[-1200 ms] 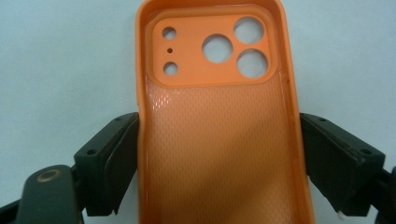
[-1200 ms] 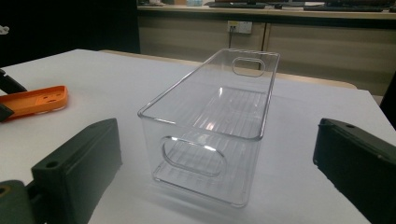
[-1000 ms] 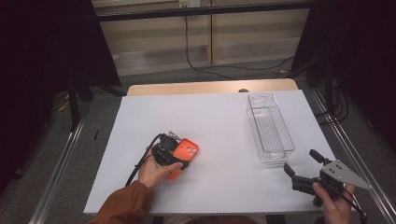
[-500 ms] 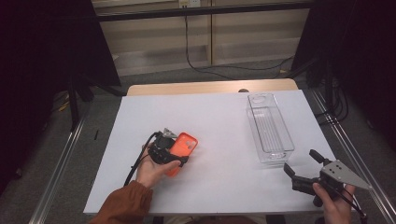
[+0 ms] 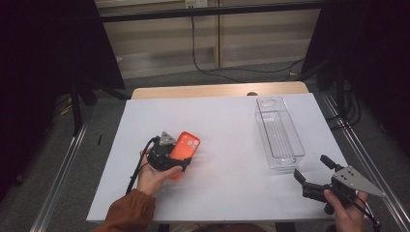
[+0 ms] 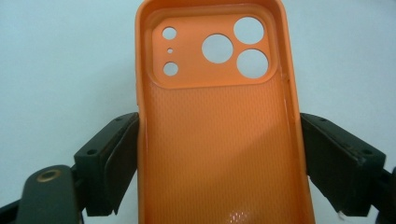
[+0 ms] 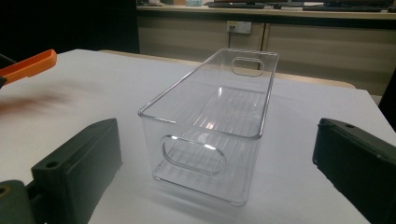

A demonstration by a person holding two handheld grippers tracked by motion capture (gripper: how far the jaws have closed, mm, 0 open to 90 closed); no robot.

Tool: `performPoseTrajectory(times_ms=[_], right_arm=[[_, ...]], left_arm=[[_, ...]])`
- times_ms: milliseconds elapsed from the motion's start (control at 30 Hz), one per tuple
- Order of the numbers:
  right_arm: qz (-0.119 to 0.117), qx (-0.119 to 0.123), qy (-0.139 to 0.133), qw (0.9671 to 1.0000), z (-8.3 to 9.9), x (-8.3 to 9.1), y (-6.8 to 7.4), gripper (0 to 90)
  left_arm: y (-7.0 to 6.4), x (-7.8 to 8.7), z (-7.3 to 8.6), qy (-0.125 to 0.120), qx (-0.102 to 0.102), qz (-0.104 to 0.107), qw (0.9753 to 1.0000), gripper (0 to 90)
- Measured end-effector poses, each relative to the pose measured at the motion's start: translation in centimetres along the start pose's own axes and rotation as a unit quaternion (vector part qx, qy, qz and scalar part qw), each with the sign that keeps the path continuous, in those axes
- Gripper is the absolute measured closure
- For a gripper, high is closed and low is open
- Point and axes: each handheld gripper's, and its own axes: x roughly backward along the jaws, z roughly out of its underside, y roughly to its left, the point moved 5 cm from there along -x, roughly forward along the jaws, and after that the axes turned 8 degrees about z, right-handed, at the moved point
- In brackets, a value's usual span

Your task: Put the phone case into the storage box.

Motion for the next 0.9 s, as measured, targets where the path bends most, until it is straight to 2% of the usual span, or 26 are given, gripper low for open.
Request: performPoseTrajectory(times_ms=[67, 233, 400, 500, 567, 733, 900], right_arm=[[0.000, 0.000, 0.001, 1.0000, 0.0, 0.0, 0.0, 0.6], [0.000, -0.002, 0.000, 1.0000, 0.0, 0.0, 0.0, 0.6], [-0.001, -0.002, -0.001, 1.0000, 0.0, 0.0, 0.0, 0.6], [-0.002, -0.003, 0.000, 1.0000, 0.0, 0.0, 0.1, 0.7], [-0.004, -0.002, 0.000, 1.0000, 0.0, 0.0, 0.1, 0.7], [-0.007, -0.011, -0.001, 0.9999, 0.0, -0.1, 0.2, 0.6], [-0.009, -0.014, 0.001, 0.9999, -0.1, -0.3, 0.3, 0.8]], left_arm=[[0.1, 0.4, -0.2, -0.022, -0.004, -0.012, 0.9997, 16.1], [0.3, 1.3, -0.6, -0.066, -0.005, -0.027, 0.9974, 16.1], [0.3, 1.9, -0.9, -0.092, -0.007, -0.033, 0.9952, 16.2], [0.0, 2.0, -1.0, -0.097, -0.017, -0.029, 0.9947, 16.1], [-0.3, 1.8, -1.0, -0.098, -0.012, -0.029, 0.9947, 16.1], [-1.5, 1.4, -1.3, -0.099, -0.033, -0.020, 0.9943, 16.1], [-2.5, 1.7, -1.5, -0.117, -0.044, -0.016, 0.9919, 16.1]])
